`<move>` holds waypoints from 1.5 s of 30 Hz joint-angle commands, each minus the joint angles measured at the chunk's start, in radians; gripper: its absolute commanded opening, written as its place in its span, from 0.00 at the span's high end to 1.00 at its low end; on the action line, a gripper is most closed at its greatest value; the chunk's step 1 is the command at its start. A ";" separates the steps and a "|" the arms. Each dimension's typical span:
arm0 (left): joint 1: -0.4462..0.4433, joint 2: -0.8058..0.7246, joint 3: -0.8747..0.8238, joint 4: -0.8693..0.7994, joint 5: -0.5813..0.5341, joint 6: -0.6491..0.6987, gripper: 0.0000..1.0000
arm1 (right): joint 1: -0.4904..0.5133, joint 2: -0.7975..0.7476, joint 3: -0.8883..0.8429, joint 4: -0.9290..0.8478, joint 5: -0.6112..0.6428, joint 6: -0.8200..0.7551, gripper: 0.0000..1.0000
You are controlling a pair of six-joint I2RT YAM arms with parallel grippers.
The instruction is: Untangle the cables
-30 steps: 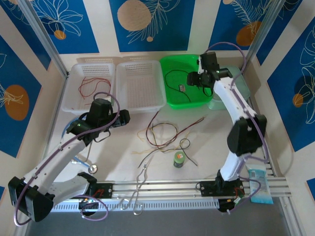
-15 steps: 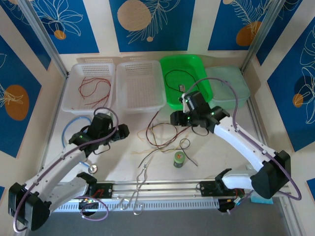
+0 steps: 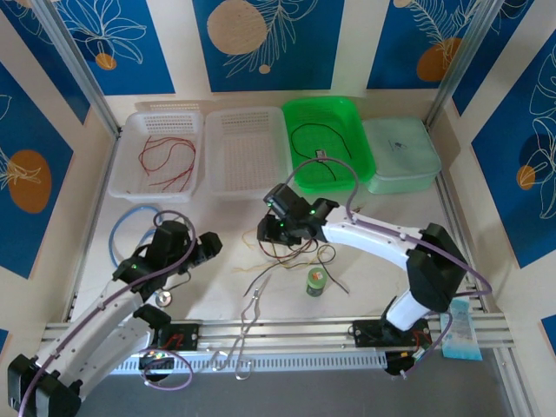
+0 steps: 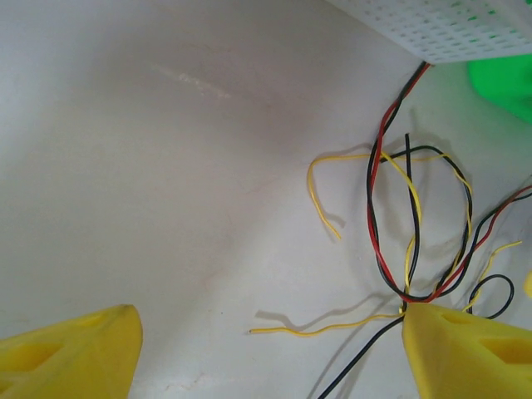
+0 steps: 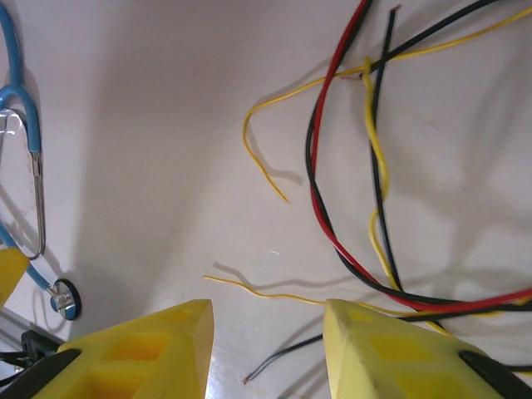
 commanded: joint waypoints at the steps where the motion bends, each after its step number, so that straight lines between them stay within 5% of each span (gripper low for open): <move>1: -0.007 0.002 -0.027 -0.003 0.055 -0.031 0.19 | 0.016 0.051 0.034 0.017 0.043 0.040 0.61; 17: -0.007 -0.020 -0.037 -0.003 0.070 -0.033 0.19 | 0.097 0.235 0.052 0.093 0.192 -0.289 0.71; 45: -0.006 0.006 0.021 -0.046 0.051 0.013 0.19 | 0.150 0.391 0.217 -0.114 0.418 -0.329 0.60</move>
